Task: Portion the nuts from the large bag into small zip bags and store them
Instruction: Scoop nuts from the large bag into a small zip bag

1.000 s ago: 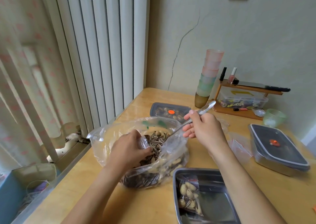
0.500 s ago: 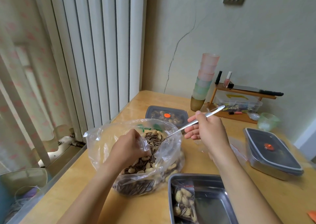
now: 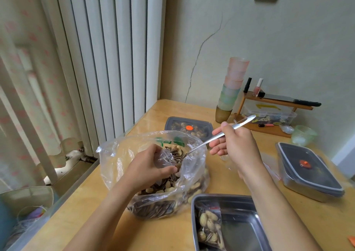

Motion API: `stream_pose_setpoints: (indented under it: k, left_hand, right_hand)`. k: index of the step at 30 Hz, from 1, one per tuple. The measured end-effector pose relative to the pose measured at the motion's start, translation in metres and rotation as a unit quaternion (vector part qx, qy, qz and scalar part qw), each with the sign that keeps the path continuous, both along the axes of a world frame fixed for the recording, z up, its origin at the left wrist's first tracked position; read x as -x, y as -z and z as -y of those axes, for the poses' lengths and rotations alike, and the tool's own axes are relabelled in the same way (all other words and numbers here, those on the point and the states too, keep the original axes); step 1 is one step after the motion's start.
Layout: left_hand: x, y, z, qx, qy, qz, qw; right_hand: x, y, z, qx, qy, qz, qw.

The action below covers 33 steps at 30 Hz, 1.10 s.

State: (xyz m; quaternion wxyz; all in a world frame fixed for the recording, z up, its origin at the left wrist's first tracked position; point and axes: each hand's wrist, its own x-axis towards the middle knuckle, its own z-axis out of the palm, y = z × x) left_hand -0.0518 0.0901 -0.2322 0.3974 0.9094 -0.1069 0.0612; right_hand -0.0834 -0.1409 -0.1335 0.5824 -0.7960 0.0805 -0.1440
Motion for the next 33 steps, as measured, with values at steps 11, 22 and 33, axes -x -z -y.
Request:
stream_pose_setpoints:
  k: [11,22,33]
  left_hand:
    - [-0.003,0.012,-0.001,-0.124,0.029,0.082,0.989]
    - [0.0,0.015,0.005,-0.147,0.003,0.106,0.984]
    - [-0.004,0.021,0.006,-0.088,0.008,0.114,0.99]
  right_hand:
    - [0.008,-0.006,-0.009,0.143,-0.038,0.097,0.984]
    - [0.016,-0.009,-0.021,0.269,-0.028,0.222,0.937]
    - [0.018,-0.011,-0.022,0.304,-0.064,0.279,0.909]
